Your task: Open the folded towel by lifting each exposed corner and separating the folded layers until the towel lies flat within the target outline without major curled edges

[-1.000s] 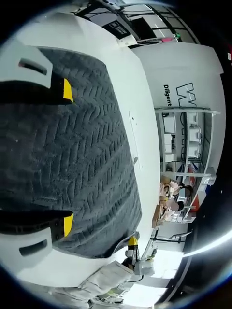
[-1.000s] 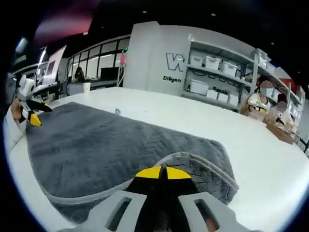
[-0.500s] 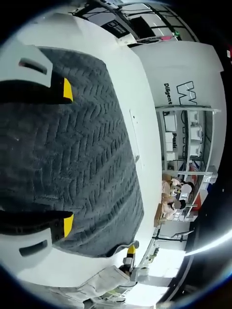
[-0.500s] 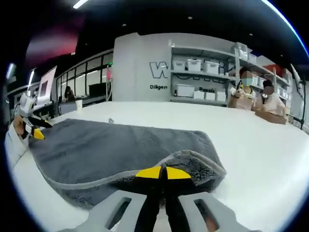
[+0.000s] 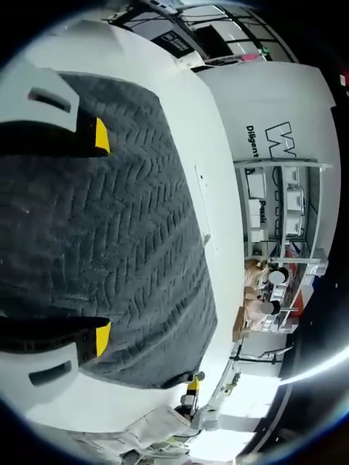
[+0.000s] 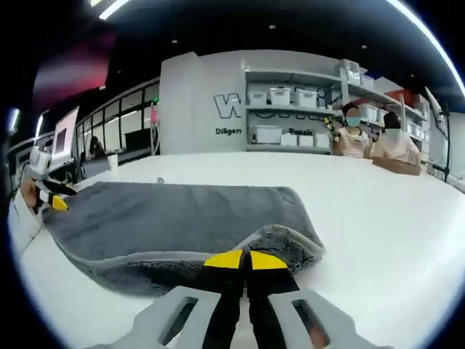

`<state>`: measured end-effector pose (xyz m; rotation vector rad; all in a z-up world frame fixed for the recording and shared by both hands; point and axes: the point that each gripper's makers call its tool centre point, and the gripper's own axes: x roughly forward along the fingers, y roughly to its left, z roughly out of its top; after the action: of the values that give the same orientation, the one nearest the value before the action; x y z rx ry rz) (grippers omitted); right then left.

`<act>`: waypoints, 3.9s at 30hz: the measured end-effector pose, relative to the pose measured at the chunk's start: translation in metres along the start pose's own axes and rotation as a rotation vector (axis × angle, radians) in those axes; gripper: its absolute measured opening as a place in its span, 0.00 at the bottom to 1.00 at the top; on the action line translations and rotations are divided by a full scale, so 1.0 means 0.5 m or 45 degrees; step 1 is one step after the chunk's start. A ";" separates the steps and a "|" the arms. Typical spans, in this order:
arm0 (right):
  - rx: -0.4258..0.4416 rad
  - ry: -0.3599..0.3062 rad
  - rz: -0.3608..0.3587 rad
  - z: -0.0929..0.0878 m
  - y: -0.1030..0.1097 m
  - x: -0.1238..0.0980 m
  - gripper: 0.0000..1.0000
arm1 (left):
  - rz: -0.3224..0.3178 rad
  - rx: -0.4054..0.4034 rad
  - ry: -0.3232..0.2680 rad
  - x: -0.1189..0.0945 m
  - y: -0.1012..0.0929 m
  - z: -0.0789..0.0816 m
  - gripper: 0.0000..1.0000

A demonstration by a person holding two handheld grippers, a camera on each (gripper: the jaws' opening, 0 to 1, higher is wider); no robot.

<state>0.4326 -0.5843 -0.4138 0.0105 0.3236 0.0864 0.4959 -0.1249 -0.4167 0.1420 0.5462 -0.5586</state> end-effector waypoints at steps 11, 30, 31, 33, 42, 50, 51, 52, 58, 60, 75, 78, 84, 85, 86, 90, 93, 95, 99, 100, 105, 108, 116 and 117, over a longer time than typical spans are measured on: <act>-0.028 0.083 -0.016 -0.036 -0.017 -0.031 0.00 | -0.006 0.006 0.009 0.000 -0.004 -0.003 0.90; -0.048 0.186 -0.028 -0.068 -0.019 -0.065 0.00 | -0.009 0.020 0.030 0.000 -0.005 -0.007 0.89; -0.050 0.186 -0.027 -0.069 -0.018 -0.065 0.00 | -0.008 0.021 0.029 0.000 -0.005 -0.007 0.89; -0.068 0.184 -0.026 -0.068 -0.017 -0.066 0.00 | -0.009 0.026 0.028 -0.001 -0.006 -0.006 0.89; -0.036 0.125 -0.128 -0.037 -0.035 -0.104 0.15 | -0.003 0.024 0.031 -0.003 -0.004 -0.009 0.89; 0.035 0.042 -0.140 -0.002 -0.039 -0.129 0.35 | -0.005 0.029 0.035 -0.003 -0.006 -0.010 0.89; 0.035 0.037 -0.167 0.000 -0.048 -0.128 0.34 | -0.005 0.029 0.035 -0.003 -0.006 -0.010 0.89; 0.043 0.033 -0.182 0.002 -0.054 -0.126 0.34 | -0.006 0.030 0.035 -0.004 -0.007 -0.011 0.89; -0.007 0.036 -0.196 0.017 -0.054 -0.089 0.36 | -0.007 0.029 0.036 -0.004 -0.008 -0.012 0.89; -0.101 0.058 -0.219 0.020 -0.057 -0.071 0.32 | -0.006 0.031 0.038 -0.004 -0.009 -0.013 0.89; -0.136 0.231 -0.137 -0.050 -0.047 -0.081 0.25 | 0.004 0.049 0.065 -0.002 -0.005 -0.017 0.89; -0.145 0.255 -0.135 -0.057 -0.046 -0.088 0.22 | 0.001 0.048 0.065 -0.002 -0.006 -0.017 0.89; -0.163 0.315 -0.125 -0.085 -0.046 -0.092 0.19 | 0.008 0.042 0.069 -0.003 -0.001 -0.019 0.88; -0.144 0.305 -0.116 -0.084 -0.044 -0.094 0.18 | 0.007 0.042 0.070 -0.002 -0.001 -0.019 0.88; -0.139 0.304 -0.112 -0.086 -0.044 -0.096 0.18 | 0.006 0.041 0.071 -0.002 -0.001 -0.019 0.88; -0.075 0.282 -0.093 -0.088 -0.046 -0.098 0.18 | 0.004 0.042 0.071 -0.003 -0.002 -0.019 0.88; -0.074 0.281 -0.084 -0.089 -0.041 -0.100 0.18 | 0.000 0.044 0.071 -0.003 -0.003 -0.019 0.89; -0.070 0.279 -0.078 -0.089 -0.040 -0.100 0.18 | -0.006 0.046 0.072 -0.003 -0.005 -0.019 0.91; -0.067 0.285 -0.069 -0.089 -0.041 -0.101 0.20 | -0.011 0.047 0.062 -0.002 -0.007 -0.016 0.91; -0.084 0.289 -0.077 -0.090 -0.041 -0.101 0.22 | -0.012 0.047 0.060 -0.004 -0.007 -0.015 0.91; -0.135 0.265 -0.118 -0.076 -0.048 -0.108 0.36 | 0.002 0.013 -0.006 -0.021 0.006 0.005 0.91; -0.126 0.182 -0.088 -0.049 -0.035 -0.112 0.38 | 0.017 0.004 0.001 -0.033 0.014 -0.005 0.91; -0.109 0.096 0.025 -0.022 0.019 -0.105 0.62 | 0.036 -0.042 -0.014 -0.065 -0.002 -0.046 0.91; -0.098 0.101 0.029 -0.024 0.021 -0.102 0.66 | 0.035 -0.043 -0.011 -0.071 -0.005 -0.055 0.92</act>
<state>0.3798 -0.5784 -0.4088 -0.0655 0.3991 0.1219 0.4567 -0.1031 -0.4214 0.1151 0.5442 -0.5224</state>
